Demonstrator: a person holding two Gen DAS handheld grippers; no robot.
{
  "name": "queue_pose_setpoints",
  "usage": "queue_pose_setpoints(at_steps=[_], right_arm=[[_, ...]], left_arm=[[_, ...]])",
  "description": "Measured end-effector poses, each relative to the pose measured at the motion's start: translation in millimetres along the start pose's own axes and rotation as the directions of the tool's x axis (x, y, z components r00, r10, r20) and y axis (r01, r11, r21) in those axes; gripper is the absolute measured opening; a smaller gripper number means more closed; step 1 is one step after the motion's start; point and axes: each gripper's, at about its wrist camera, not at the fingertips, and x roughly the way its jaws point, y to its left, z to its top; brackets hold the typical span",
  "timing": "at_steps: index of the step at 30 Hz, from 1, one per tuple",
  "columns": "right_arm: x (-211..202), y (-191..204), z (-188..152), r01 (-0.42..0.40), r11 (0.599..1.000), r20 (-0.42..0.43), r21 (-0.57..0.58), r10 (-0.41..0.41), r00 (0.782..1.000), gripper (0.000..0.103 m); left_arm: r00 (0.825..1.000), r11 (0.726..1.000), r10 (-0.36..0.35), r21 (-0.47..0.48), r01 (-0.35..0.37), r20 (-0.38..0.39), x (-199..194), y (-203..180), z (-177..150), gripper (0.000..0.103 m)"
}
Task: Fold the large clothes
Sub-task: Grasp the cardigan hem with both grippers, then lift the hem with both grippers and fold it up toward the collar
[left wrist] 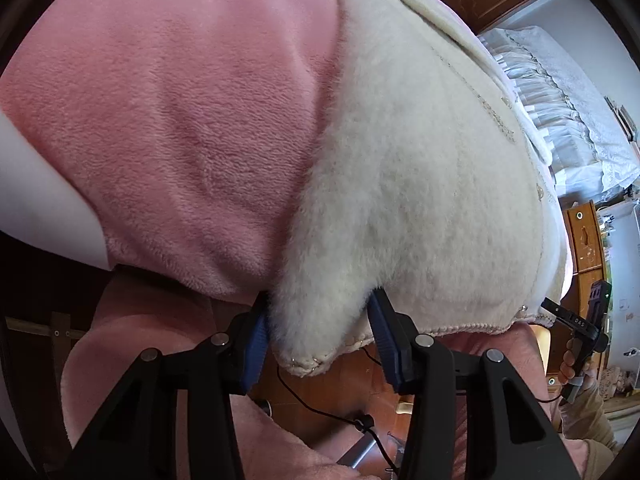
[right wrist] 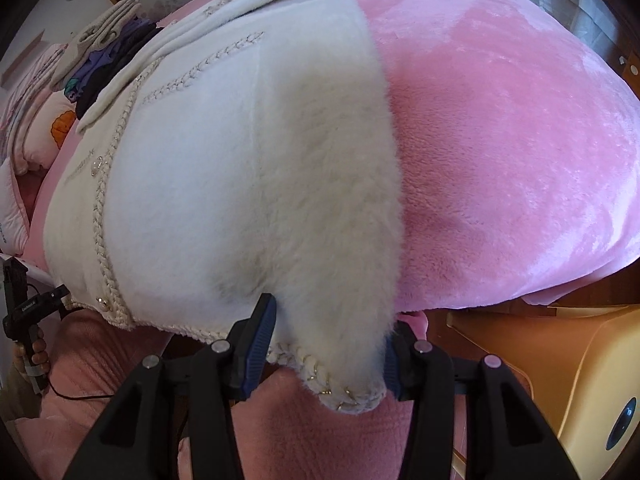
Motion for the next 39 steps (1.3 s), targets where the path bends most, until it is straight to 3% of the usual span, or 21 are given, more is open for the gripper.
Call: queue_pose_setpoints(at_steps=[9, 11, 14, 16, 17, 18, 19, 22, 29, 34, 39], right_arm=[[7, -5, 6, -0.032, 0.999, -0.032, 0.034, 0.033, 0.999, 0.049], [7, -5, 7, -0.034, 0.999, -0.036, 0.031, 0.035, 0.999, 0.049], [7, -3, 8, -0.028, 0.999, -0.038, 0.020, 0.029, 0.999, 0.049], [7, -1, 8, -0.017, 1.000, -0.036, 0.001, 0.017, 0.999, 0.045], [7, 1, 7, -0.010, 1.000, -0.037, -0.011, 0.010, 0.999, 0.034], [6, 3, 7, -0.008, 1.000, -0.043, -0.025, 0.007, 0.999, 0.019], [4, 5, 7, -0.007, 0.999, -0.043, -0.036, 0.005, 0.999, 0.013], [-6, 14, 8, 0.009, 0.997, -0.033, -0.078, -0.012, 0.999, 0.008], [-56, 37, 11, -0.022, 0.990, 0.087, -0.141, 0.034, 0.996, 0.007], [-118, 42, 28, -0.140, 0.985, 0.257, -0.096, 0.160, 0.953, 0.007], [-157, 46, 62, -0.260, 0.963, 0.363, -0.064, 0.265, 0.893, 0.007]], left_arm=[[1.000, 1.000, -0.001, -0.015, 0.001, -0.012, 4, -5, -2, 0.048], [0.999, 0.999, 0.005, -0.037, -0.006, -0.035, 4, -3, -1, 0.057], [0.999, 0.998, 0.010, -0.055, -0.013, -0.052, 9, -8, 1, 0.058], [0.999, 1.000, 0.028, -0.011, -0.028, -0.044, 7, -16, 2, 0.048], [0.998, 0.999, 0.049, 0.013, -0.049, -0.040, 5, -20, 2, 0.041], [0.997, 0.997, 0.066, 0.035, -0.065, -0.050, 5, -25, 2, 0.025], [0.996, 0.997, 0.062, 0.050, -0.059, -0.060, 3, -30, 2, 0.017], [0.995, 0.995, 0.072, 0.078, -0.067, -0.066, -7, -43, 2, 0.014], [0.996, 0.994, -0.087, 0.064, 0.085, 0.023, -51, -74, 12, 0.012], [0.966, 0.977, -0.212, -0.003, 0.215, 0.150, -87, -90, 40, 0.011], [0.894, 0.933, -0.321, -0.059, 0.355, 0.312, -123, -102, 78, 0.011]])
